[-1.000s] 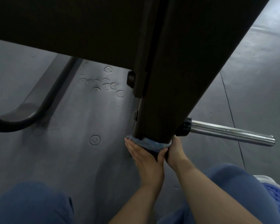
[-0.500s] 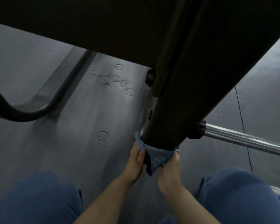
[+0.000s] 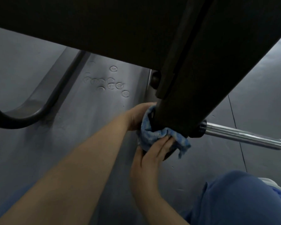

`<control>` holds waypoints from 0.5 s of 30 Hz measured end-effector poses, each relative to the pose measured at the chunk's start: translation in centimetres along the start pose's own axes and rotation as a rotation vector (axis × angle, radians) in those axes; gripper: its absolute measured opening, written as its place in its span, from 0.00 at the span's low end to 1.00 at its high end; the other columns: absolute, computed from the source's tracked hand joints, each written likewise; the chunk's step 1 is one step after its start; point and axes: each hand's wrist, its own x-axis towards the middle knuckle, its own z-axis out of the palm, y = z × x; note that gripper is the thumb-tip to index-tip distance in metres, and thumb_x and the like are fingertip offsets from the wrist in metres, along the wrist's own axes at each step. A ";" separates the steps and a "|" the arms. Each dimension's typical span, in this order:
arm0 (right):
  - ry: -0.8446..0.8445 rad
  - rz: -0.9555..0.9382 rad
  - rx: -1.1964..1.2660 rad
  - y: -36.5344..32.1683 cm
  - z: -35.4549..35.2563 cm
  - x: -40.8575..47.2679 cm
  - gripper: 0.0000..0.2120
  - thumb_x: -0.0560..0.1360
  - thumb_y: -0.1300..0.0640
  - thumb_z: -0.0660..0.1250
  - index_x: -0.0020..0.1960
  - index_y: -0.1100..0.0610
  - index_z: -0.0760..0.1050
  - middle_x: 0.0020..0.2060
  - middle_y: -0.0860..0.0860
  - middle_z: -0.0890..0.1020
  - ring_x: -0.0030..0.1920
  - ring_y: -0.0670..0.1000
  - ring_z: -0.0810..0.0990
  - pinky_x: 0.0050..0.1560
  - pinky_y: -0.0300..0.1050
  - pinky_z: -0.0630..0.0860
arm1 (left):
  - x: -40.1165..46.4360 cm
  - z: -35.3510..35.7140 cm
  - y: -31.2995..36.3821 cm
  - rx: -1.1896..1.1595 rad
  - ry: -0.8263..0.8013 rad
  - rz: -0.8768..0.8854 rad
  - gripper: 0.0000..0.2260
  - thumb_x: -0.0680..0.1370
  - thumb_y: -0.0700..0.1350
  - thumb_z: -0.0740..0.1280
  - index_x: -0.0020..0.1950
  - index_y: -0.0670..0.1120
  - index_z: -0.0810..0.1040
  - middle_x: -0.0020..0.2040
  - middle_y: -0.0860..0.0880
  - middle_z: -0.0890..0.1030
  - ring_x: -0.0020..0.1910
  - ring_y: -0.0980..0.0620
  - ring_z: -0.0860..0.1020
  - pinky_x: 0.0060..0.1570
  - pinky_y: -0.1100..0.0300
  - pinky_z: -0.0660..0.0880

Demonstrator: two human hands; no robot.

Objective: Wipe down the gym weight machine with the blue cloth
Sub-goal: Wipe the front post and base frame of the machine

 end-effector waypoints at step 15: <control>-0.095 0.346 0.103 0.1 1.5 -0.3 0.37 0.81 0.57 0.56 0.74 0.55 0.29 0.73 0.47 0.29 0.76 0.49 0.46 0.68 0.34 0.49 | -2.3 -0.8 -9.9 -0.172 0.125 0.001 0.16 0.81 0.52 0.55 0.65 0.49 0.70 0.56 0.51 0.79 0.50 0.60 0.79 0.49 0.69 0.75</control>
